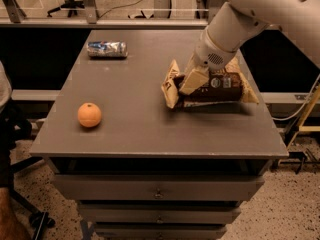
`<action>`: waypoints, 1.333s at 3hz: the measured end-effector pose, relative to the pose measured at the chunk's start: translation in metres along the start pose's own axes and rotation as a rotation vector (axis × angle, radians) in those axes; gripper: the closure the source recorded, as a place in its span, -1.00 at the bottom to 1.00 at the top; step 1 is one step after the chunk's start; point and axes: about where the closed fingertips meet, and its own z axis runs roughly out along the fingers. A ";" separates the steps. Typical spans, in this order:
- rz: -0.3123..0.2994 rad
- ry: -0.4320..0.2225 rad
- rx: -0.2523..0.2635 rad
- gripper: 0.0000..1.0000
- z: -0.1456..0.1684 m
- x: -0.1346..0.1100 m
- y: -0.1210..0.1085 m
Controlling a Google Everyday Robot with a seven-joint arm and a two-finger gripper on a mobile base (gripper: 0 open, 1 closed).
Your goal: Move brown chip bag near redbull can
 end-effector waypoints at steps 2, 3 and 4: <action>0.016 0.006 0.179 1.00 -0.043 0.020 -0.052; 0.023 0.024 0.272 1.00 -0.065 0.031 -0.077; 0.023 0.024 0.272 1.00 -0.065 0.031 -0.077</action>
Offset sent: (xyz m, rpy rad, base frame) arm 0.0688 -0.0849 0.0676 -0.0653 -0.2724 -0.1754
